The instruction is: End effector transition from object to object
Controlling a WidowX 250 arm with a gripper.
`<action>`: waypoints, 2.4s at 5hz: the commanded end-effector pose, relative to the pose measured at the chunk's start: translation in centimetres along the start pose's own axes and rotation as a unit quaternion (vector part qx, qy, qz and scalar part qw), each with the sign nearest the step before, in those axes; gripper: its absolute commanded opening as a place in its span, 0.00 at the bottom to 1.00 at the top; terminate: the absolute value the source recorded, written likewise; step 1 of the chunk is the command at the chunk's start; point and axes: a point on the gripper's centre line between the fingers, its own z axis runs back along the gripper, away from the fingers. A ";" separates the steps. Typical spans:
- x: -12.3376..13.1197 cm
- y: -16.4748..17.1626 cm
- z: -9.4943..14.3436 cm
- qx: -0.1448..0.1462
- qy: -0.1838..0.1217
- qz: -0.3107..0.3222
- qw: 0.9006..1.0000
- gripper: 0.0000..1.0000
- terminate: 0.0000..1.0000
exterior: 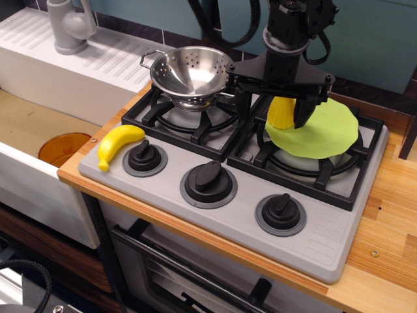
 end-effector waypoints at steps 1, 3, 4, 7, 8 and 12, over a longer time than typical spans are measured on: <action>0.0 0.0 0.0 0.000 0.000 0.000 1.000 1.00 0.00; 0.4 0.2 9.5 0.075 0.025 0.006 0.997 1.00 0.00; -0.1 0.6 11.2 0.097 0.036 0.000 0.995 1.00 0.00; 1.5 10.2 9.5 0.051 -0.011 -0.082 0.995 1.00 0.00; 3.0 12.2 8.3 0.040 -0.030 -0.102 0.994 1.00 0.00; 2.6 15.2 3.6 0.035 -0.046 -0.095 0.994 1.00 0.00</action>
